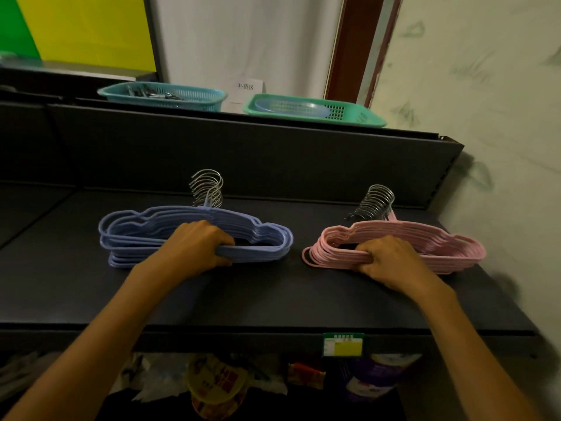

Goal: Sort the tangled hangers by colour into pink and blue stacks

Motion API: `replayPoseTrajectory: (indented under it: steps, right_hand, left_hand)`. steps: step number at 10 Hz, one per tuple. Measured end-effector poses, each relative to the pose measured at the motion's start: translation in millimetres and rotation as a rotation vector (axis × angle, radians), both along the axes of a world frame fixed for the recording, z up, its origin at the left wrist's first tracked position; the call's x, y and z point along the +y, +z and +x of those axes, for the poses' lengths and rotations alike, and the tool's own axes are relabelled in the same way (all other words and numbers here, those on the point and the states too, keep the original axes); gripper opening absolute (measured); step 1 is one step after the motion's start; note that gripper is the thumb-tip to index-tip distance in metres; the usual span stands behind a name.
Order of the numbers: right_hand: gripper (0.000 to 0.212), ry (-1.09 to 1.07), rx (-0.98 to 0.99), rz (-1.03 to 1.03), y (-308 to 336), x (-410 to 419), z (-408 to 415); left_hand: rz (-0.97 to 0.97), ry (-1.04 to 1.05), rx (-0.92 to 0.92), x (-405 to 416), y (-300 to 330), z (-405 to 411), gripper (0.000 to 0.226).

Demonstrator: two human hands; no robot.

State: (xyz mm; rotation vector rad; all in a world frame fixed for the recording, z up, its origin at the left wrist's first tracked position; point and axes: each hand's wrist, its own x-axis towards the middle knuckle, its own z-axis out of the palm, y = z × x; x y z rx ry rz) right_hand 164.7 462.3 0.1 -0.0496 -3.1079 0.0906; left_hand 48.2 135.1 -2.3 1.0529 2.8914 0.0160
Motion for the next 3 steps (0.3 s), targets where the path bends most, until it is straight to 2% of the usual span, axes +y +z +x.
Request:
replayPoseTrajectory:
  steps: [2, 3]
  right_hand:
    - [0.019, -0.018, -0.009, 0.025, 4, -6, 7]
    - [0.045, -0.079, 0.119, -0.023, 18, -3, 26]
  left_hand:
    - [-0.039, 0.024, 0.059, 1, 4, 11, 0.035]
    - [0.074, 0.032, 0.032, -11, 19, 24, 0.047]
